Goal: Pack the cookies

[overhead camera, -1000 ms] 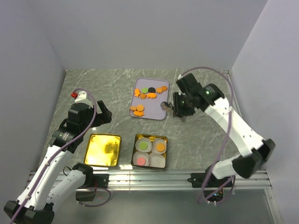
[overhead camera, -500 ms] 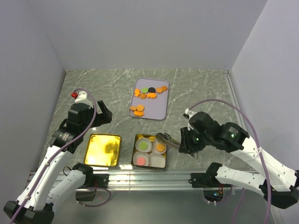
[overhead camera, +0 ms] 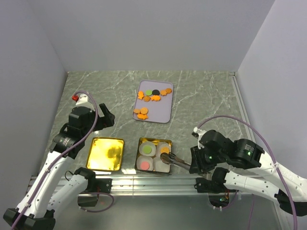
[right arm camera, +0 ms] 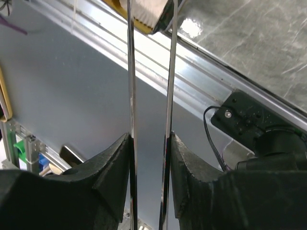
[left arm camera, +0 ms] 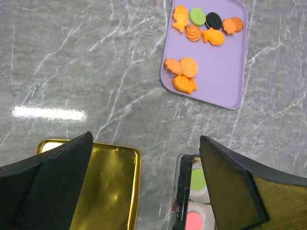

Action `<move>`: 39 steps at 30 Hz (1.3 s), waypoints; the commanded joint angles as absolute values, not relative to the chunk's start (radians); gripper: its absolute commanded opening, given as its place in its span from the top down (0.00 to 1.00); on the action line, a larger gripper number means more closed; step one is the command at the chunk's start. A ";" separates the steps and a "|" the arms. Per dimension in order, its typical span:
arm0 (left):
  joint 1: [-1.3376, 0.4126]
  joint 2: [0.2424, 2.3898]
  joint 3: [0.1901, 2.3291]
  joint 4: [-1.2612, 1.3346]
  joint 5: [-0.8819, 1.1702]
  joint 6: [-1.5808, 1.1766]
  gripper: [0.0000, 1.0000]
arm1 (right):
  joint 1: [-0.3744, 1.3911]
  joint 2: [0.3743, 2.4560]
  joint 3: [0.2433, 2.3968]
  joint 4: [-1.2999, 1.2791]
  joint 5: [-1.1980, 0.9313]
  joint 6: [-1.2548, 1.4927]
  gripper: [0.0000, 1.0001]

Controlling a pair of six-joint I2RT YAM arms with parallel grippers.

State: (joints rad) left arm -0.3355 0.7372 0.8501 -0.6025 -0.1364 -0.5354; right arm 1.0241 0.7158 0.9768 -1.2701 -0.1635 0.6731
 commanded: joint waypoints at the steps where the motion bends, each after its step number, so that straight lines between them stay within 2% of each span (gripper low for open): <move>1: -0.339 0.719 0.847 -0.574 -0.147 -0.526 0.01 | 1.040 0.696 0.959 -1.292 -0.189 0.680 0.62; 14: -0.339 0.716 0.848 -0.578 -0.164 -0.532 0.01 | 1.077 0.730 0.974 -1.266 -0.222 0.646 0.61; 20: -0.337 0.710 0.848 -0.578 -0.173 -0.535 0.01 | 1.080 0.745 0.974 -1.273 -0.215 0.627 0.56; 28: -0.331 0.712 0.848 -0.578 -0.175 -0.535 0.01 | 1.081 0.765 0.994 -1.278 -0.189 0.606 0.45; 34: -0.325 0.706 0.850 -0.581 -0.183 -0.540 0.01 | 1.081 0.793 1.049 -1.276 -0.147 0.594 0.43; 39: -0.325 0.698 0.847 -0.583 -0.193 -0.546 0.01 | 1.077 0.860 1.175 -1.211 -0.107 0.592 0.41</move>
State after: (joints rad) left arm -0.3305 0.7151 0.8497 -0.6041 -0.1715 -0.5392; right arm 1.0740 0.8341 1.0859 -1.2808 -0.1532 0.6071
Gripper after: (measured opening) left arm 0.994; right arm 0.585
